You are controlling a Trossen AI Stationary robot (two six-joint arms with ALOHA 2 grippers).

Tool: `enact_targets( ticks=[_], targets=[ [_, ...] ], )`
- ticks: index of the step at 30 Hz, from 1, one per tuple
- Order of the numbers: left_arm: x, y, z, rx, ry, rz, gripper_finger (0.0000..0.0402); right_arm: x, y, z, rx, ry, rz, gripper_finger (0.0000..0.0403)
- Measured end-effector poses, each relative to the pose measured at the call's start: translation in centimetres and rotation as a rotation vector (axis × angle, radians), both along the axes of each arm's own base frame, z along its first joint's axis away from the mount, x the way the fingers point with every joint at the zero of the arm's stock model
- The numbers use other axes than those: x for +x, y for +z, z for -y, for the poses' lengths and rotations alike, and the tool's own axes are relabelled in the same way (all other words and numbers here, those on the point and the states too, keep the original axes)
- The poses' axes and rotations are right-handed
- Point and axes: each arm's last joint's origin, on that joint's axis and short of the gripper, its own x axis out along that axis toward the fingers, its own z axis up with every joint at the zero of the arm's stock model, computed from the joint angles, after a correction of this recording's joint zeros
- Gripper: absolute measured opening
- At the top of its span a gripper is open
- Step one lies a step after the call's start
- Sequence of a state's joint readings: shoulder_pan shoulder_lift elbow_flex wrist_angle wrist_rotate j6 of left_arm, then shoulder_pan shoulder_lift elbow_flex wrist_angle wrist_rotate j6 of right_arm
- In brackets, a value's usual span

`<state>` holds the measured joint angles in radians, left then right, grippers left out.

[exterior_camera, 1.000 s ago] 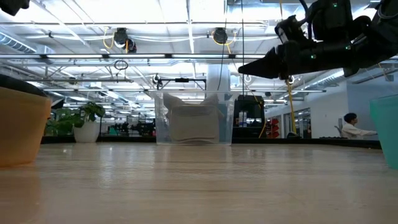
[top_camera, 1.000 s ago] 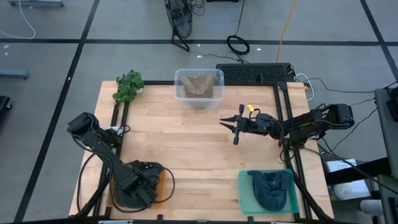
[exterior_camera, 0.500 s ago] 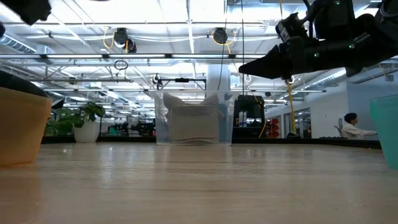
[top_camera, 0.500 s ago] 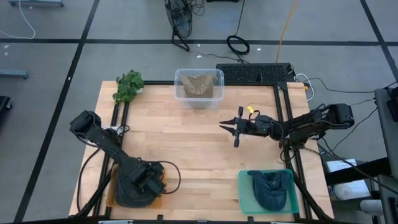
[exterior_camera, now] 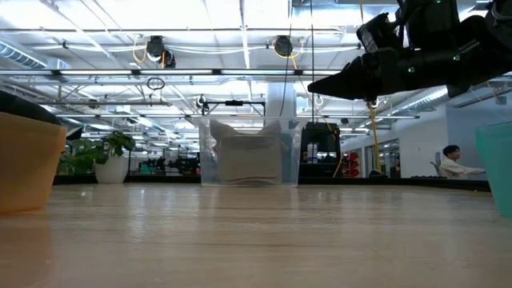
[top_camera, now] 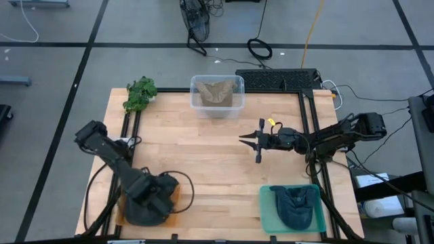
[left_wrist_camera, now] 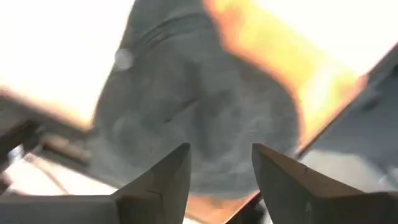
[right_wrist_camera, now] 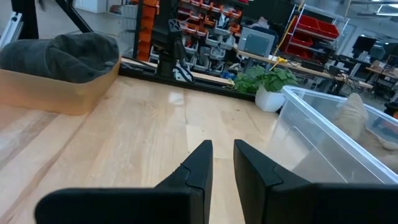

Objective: Pick & Place hat
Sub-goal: Put the black cap into the orange bin

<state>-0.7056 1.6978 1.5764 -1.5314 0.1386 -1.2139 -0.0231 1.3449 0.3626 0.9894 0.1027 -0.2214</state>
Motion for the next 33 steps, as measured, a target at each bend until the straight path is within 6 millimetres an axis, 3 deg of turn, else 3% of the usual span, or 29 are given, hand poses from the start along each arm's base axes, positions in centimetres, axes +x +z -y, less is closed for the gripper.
enact_targets(
  ticks=[5,9,17,26,33],
  targets=[
    [-0.7,0.1,3.0,-0.061,0.003,0.152,0.0182,0.0,0.0,0.0,-0.008,0.0,-0.001,0.0043],
    [-2.1,-0.8,4.3,-0.143,0.054,0.022,0.0182,0.0,0.0,0.0,-0.031,0.002,-0.004,0.0043],
    [-5.4,-3.8,5.5,-0.041,0.104,-0.092,0.0182,0.0,0.4,0.1,-0.114,0.003,0.025,0.0043],
    [-6.1,-8.2,5.8,-0.083,0.066,-0.076,0.0182,0.0,0.6,0.5,-0.169,-0.018,0.039,0.0043],
    [-6.2,-8.9,5.7,-0.086,0.064,-0.077,0.0182,0.0,0.7,1.1,-0.161,-0.042,0.045,0.0043]
  ],
)
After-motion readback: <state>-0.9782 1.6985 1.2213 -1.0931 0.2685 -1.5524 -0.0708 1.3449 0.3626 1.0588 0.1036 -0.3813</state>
